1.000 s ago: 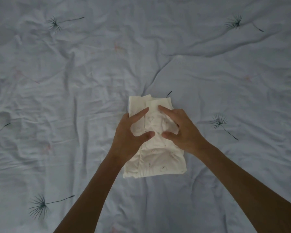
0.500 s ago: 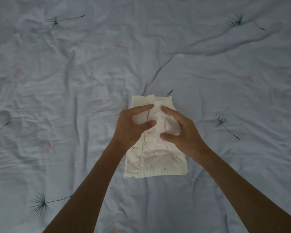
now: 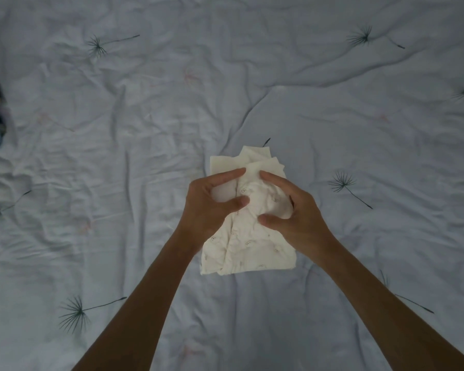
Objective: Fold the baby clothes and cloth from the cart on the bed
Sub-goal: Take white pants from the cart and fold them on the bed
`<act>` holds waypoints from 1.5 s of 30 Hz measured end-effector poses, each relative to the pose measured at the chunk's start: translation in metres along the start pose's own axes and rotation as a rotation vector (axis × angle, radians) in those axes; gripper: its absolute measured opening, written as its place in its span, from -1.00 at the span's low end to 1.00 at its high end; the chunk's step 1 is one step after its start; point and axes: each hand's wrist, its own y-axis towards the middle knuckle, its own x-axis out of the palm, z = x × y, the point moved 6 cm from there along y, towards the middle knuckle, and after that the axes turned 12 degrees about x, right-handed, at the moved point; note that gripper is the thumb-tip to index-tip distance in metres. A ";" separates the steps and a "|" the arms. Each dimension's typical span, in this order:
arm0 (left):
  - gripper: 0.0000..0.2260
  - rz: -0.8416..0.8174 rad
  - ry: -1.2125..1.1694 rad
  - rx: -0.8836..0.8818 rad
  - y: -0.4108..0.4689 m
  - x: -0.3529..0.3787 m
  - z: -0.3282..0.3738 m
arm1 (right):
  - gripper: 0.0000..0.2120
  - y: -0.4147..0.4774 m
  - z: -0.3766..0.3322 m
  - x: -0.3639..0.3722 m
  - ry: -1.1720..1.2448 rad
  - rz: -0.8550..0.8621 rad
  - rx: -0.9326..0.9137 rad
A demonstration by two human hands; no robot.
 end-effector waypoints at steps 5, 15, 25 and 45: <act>-0.53 0.007 -0.065 0.001 -0.021 0.004 0.008 | -0.24 -0.022 0.000 0.001 -0.098 0.082 -0.040; -0.51 -0.038 -0.077 -0.018 -0.057 0.013 0.005 | -0.29 -0.068 0.007 0.004 -0.039 0.090 -0.058; -0.51 -0.046 -0.079 -0.098 -0.095 0.008 -0.015 | -0.22 -0.090 0.033 0.017 0.060 0.041 0.067; -0.51 -0.129 -0.013 -0.151 -0.166 0.016 -0.076 | -0.26 -0.154 0.107 0.052 0.125 0.057 0.181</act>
